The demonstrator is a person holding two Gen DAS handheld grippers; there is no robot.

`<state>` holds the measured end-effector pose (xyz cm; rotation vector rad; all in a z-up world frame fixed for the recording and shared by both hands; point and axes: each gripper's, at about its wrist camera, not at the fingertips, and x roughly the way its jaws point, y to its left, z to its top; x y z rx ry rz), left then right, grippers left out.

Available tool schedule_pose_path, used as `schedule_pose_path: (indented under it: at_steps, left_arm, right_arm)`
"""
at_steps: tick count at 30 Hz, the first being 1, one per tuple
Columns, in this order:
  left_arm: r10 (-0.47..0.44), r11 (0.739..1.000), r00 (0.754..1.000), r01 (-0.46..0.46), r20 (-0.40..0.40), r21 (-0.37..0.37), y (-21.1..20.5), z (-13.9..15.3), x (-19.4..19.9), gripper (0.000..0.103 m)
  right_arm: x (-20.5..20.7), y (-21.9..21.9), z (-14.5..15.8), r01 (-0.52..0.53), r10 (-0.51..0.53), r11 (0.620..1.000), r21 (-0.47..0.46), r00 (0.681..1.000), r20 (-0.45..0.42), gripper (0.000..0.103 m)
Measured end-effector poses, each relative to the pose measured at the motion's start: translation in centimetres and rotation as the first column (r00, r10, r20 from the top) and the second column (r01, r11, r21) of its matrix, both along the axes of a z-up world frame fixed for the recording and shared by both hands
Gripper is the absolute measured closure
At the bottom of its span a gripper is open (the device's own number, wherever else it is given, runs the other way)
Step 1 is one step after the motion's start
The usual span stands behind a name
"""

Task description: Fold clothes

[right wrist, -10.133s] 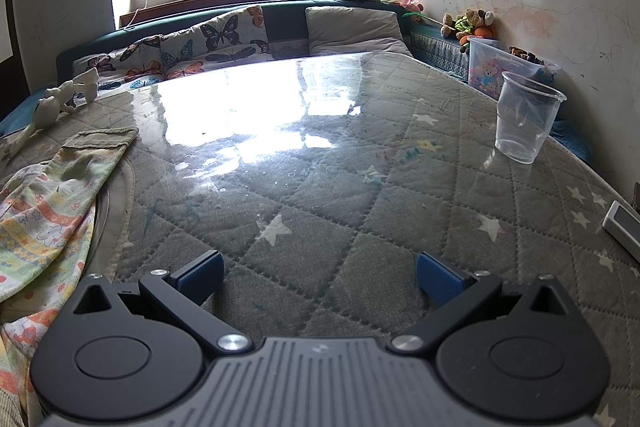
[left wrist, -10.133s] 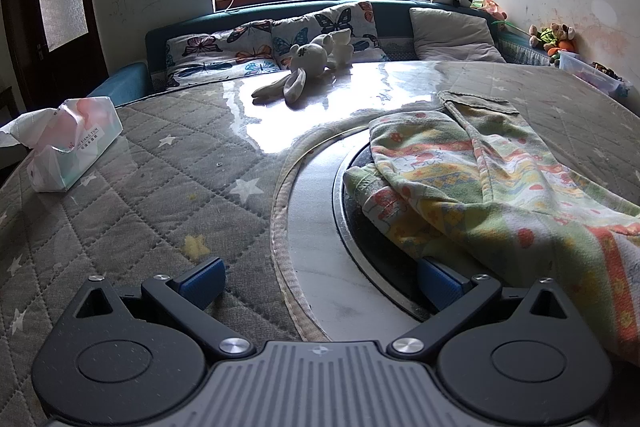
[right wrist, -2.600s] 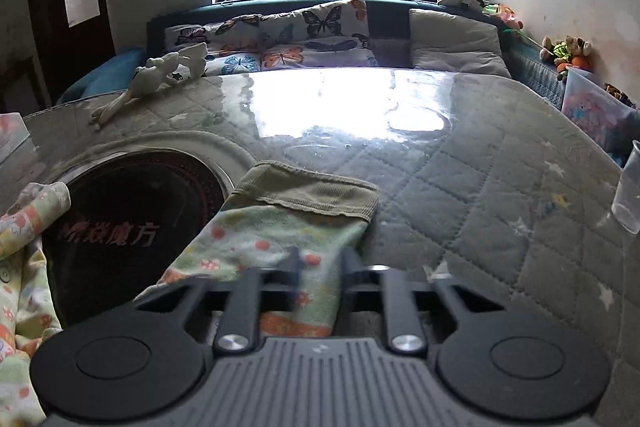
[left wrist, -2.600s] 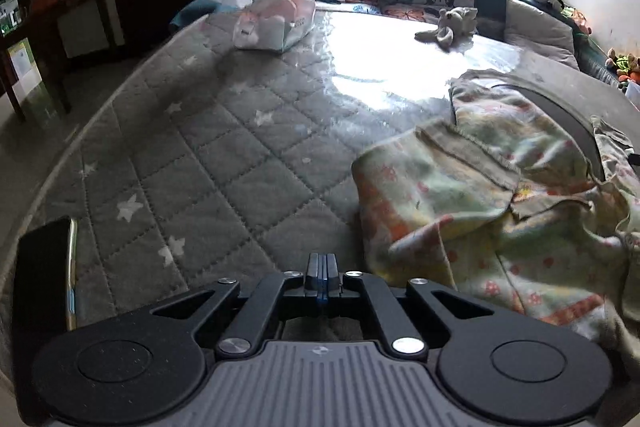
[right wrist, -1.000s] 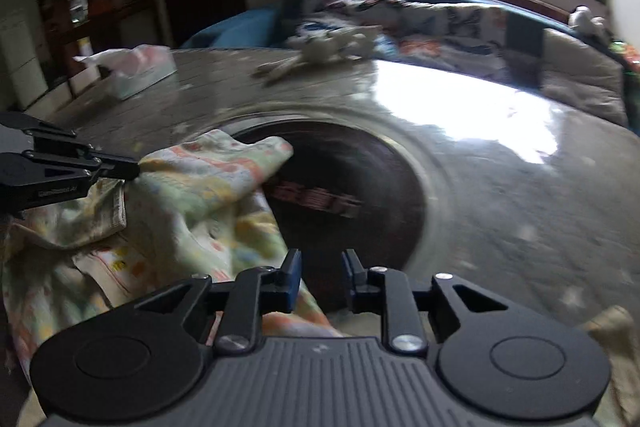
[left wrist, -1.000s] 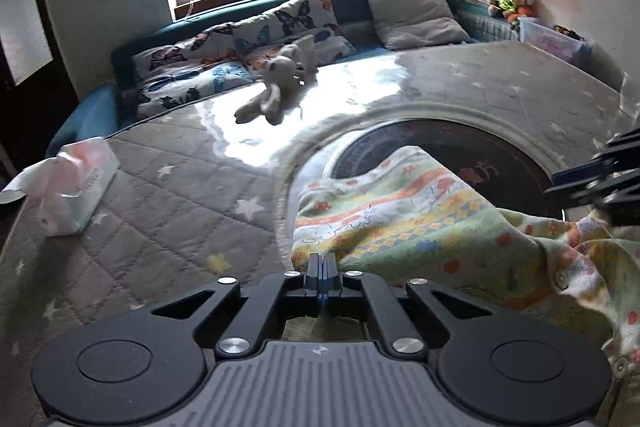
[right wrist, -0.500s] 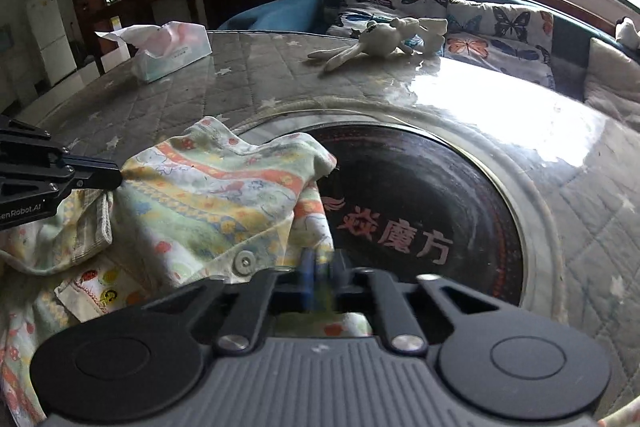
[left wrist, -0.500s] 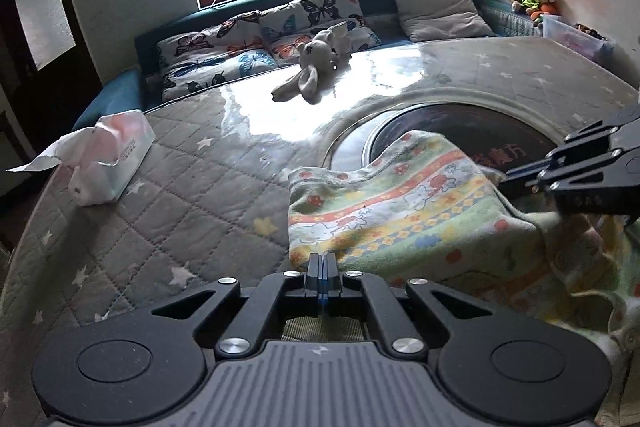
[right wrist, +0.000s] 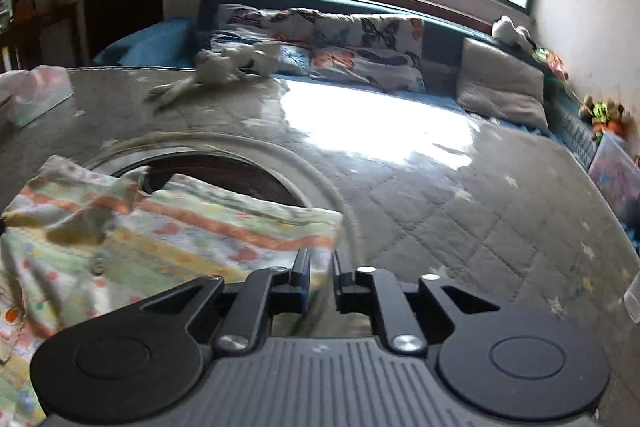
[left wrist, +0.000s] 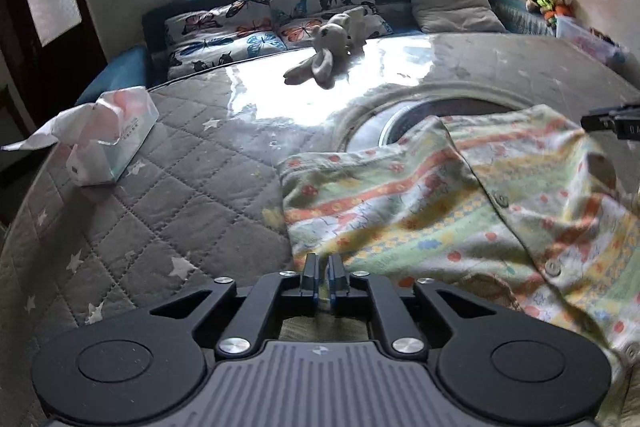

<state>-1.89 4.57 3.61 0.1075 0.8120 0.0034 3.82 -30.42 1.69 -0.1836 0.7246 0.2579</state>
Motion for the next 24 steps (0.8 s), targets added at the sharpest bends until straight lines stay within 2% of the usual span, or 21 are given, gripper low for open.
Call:
schedule_pose_path:
  at_steps: [2, 3, 5, 11, 13, 14, 15, 16, 17, 18, 20, 24]
  left_arm:
    - [0.017, 1.000, 1.000, -0.017, 0.003, -0.015, 0.5, 0.4, 0.3, 0.092]
    - [0.024, 1.000, 1.000, -0.024, 0.005, -0.017, 0.7, 0.4, 0.8, 0.086]
    - [0.039, 0.999, 0.999, -0.039, 0.009, -0.020, 1.0, 0.6, 1.9, 0.076]
    - [0.032, 0.999, 0.999, -0.032, -0.018, -0.028, 1.3, -0.2, 5.3, 0.075]
    - [0.023, 1.000, 0.999, -0.023, -0.027, -0.021, 1.1, -0.6, 6.2, 0.075]
    - [0.014, 1.000, 1.000, -0.015, -0.025, -0.021, 1.1, -0.8, 6.5, 0.076]
    - [0.005, 1.000, 1.000, -0.006, -0.023, -0.021, 1.0, -0.9, 6.7, 0.077]
    - [-0.005, 1.000, 1.000, 0.005, -0.021, -0.017, 0.9, -0.9, 7.0, 0.082]
    - [-0.015, 1.000, 1.000, 0.015, -0.020, -0.014, 0.8, -0.9, 7.2, 0.092]
    - [-0.024, 1.000, 1.000, 0.024, -0.018, -0.008, 0.7, -1.0, 7.4, 0.097]
    - [-0.028, 0.999, 1.000, 0.028, 0.001, 0.030, 0.5, -0.7, 7.7, 0.102]
    - [0.021, 0.999, 0.995, -0.025, 0.094, 0.044, 1.1, 1.1, 8.3, 0.102]
  right_arm:
    - [1.2, -1.0, 0.0, 0.006, -0.002, 0.996, 0.085, 0.999, -0.041, 0.084]
    - [1.7, -1.2, -0.2, 0.012, -0.007, 0.995, 0.101, 0.998, -0.054, 0.080]
    - [2.6, -1.4, -0.6, 0.022, -0.013, 0.993, 0.117, 0.997, -0.078, 0.079]
    - [4.1, -0.5, -2.1, -0.002, 0.012, 0.996, 0.087, 0.993, -0.116, 0.080]
    - [4.3, -0.2, -2.5, -0.015, 0.024, 0.997, 0.076, 0.992, -0.121, 0.084]
    - [4.4, 0.0, -2.5, -0.023, 0.030, 0.997, 0.068, 0.993, -0.117, 0.087]
    - [4.5, 0.1, -2.6, -0.029, 0.036, 0.998, 0.063, 0.993, -0.116, 0.095]
    - [4.6, 0.2, -2.5, -0.034, 0.040, 0.998, 0.058, 0.993, -0.115, 0.099]
    - [4.8, 0.4, -2.5, -0.037, 0.043, 0.998, 0.052, 0.992, -0.115, 0.100]
    - [5.0, 0.6, -2.4, -0.039, 0.043, 0.998, 0.041, 0.993, -0.108, 0.101]
    - [5.3, 0.8, -1.9, -0.038, 0.040, 0.999, 0.031, 0.996, -0.080, 0.101]
    - [6.3, 1.1, -0.1, -0.018, 0.017, 0.999, 0.050, 1.000, 0.014, 0.101]
